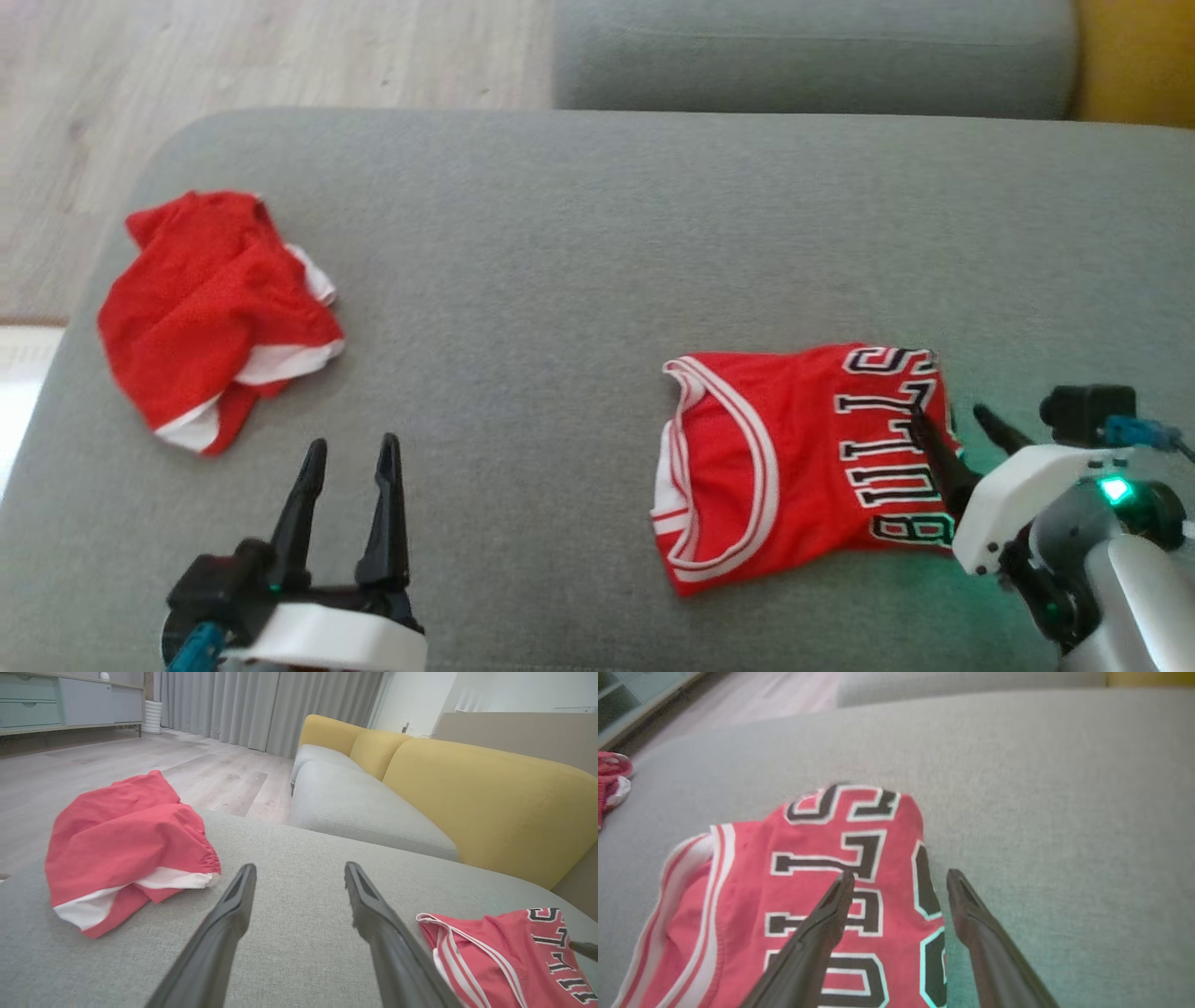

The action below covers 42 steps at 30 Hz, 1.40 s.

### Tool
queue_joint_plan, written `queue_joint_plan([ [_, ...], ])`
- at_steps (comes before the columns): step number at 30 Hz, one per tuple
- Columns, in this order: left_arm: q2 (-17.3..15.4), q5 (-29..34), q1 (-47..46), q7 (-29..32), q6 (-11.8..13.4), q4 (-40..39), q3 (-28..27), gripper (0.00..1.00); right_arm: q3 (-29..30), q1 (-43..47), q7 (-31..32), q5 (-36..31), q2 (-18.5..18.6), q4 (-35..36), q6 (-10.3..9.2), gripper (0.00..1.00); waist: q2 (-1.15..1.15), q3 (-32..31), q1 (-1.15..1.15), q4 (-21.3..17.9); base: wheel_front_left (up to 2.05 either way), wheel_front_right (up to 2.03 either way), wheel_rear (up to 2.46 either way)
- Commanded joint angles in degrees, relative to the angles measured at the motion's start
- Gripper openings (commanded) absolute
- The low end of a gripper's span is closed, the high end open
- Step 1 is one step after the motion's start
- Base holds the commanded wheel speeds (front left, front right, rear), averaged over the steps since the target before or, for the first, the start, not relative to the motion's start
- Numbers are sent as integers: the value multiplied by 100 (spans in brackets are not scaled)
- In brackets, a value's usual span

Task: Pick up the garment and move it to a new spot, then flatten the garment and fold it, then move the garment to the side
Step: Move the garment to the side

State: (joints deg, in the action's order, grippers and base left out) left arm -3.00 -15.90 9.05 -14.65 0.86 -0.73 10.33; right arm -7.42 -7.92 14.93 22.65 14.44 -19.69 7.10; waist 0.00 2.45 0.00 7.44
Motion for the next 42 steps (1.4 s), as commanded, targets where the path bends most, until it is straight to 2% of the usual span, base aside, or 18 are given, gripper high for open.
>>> queue_joint_plan([
  [1, 13, -68, -303, -35, 44, -202, -138, 100, -90, -249, 219, 118, 124, -15, 39, 100, 0, 100, 0, 150, 0, 0, 0],
  [4, 13, -97, -358, -35, 78, -212, -72, 100, -166, -400, 641, 216, 194, -422, 39, 100, 0, 164, 0, 276, 0, 0, 0],
  [7, 13, -123, -396, -35, 107, -217, -30, 100, -94, -532, 772, 156, 240, -819, 39, 100, 0, 207, 0, 368, 0, 0, 0],
  [10, 13, -155, -426, -35, 135, -235, -44, 100, 7, -652, 827, 353, 82, -1111, 39, 100, 0, 261, 0, 382, 0, 0, 0],
  [11, 13, -166, -435, -35, 145, -245, -40, 100, 27, -696, 820, 454, 31, -1171, 39, 41, 0, 279, 0, 372, 0, 0, 0],
  [12, 13, -178, -447, -35, 151, -255, -28, 100, 93, -739, 796, 569, -18, -1240, 39, 0, 0, 295, 0, 350, 0, 0, 0],
  [15, 13, -195, -480, -35, 163, -278, -22, 100, 259, -855, 631, 733, -95, -1332, 39, 0, 0, 336, 0, 264, 0, 0, 0],
  [18, 13, -220, -526, -35, 178, -341, -58, 100, 641, -1141, 157, 652, -120, -1484, 39, 0, 0, 429, 0, 18, 0, 0, 0],
  [22, 13, -184, -601, -35, 140, -429, -98, 100, 1056, -1676, -193, 182, 33, -1693, 39, 0, 0, 644, 0, -449, 0, 0, 0],
  [27, 13, -81, -925, -35, 19, -528, -67, 100, 1724, -2490, -443, -685, 462, -1901, 39, 0, 0, 1189, 0, -900, 0, 0, 0],
  [33, 13, 31, -1326, -35, -100, -581, 61, 100, 2473, -3243, -580, -1751, 982, -2271, 39, 0, 0, 1716, 0, -889, 0, 0, 0],
  [34, 13, 63, -1349, -35, -115, -591, 63, 100, 2689, -3411, -594, -2115, 1249, -2417, 39, 0, 0, 1787, 0, -810, 0, 0, 0],
  [38, 13, 134, -1332, -35, -122, -657, -4, 100, 3165, -3676, -533, -2766, 1691, -2653, 39, 0, 0, 1876, 0, -654, 0, 0, 0],
  [42, 13, 179, -1271, -35, -162, -717, -115, 100, 3471, -3792, -530, -3354, 1849, -2743, 39, 0, 0, 1901, 0, -587, 0, 0, 0],
])
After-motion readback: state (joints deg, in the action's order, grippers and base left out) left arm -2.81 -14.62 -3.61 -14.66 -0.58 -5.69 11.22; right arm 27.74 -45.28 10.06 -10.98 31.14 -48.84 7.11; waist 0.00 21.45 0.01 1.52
